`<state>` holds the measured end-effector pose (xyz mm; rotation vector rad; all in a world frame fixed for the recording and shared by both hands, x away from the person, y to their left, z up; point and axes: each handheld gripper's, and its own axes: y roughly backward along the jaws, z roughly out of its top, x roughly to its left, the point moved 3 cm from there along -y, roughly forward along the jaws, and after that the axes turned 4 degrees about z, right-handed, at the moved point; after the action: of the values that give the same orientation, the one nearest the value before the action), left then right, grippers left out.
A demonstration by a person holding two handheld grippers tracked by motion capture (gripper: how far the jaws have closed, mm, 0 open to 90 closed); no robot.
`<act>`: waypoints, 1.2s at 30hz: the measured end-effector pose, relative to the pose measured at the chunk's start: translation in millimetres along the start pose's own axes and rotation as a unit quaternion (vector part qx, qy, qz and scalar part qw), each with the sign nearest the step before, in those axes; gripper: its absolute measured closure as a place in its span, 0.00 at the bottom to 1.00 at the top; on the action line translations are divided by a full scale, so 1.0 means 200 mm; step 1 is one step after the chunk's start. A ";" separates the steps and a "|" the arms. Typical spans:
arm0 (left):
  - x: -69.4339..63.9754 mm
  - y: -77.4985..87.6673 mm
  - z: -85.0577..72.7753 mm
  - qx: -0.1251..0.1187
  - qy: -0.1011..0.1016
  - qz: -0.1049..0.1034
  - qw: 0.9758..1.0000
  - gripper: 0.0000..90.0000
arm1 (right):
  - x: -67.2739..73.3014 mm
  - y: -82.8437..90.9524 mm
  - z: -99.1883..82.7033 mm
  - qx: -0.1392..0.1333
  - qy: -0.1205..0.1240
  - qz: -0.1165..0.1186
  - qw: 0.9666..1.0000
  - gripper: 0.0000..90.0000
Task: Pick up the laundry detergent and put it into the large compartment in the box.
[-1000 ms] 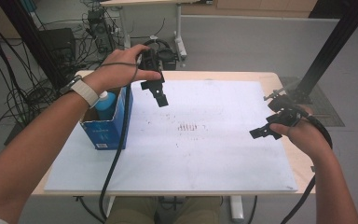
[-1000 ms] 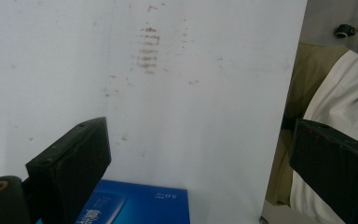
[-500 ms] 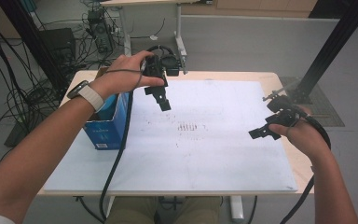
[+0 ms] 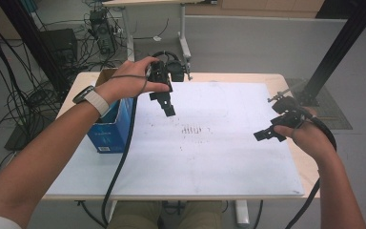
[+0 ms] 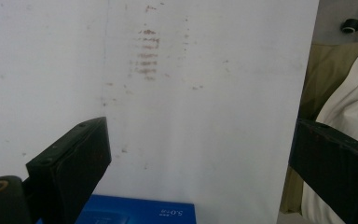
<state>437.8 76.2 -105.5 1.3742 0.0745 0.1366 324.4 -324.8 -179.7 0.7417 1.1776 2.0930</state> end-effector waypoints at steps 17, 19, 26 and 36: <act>0.01 -0.04 0.01 0.004 0.001 -0.004 1.000 0.07 | -0.02 -0.01 -0.01 0.001 -0.005 0.002 1.000 0.10; 0.01 -0.04 0.01 0.006 0.000 -0.005 1.000 0.07 | -0.02 -0.01 -0.02 0.002 -0.007 0.001 1.000 0.10; 0.01 -0.04 0.01 0.006 0.002 -0.005 1.000 0.07 | -0.02 0.00 -0.02 0.001 -0.007 0.000 1.000 0.10; 0.02 -0.04 0.00 0.004 0.006 -0.004 1.000 0.07 | -0.01 0.00 -0.03 0.003 -0.007 -0.001 1.000 0.10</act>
<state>441.2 76.1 -113.5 1.3806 0.0910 0.1374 322.4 -329.4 -182.6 0.7553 1.1767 2.0807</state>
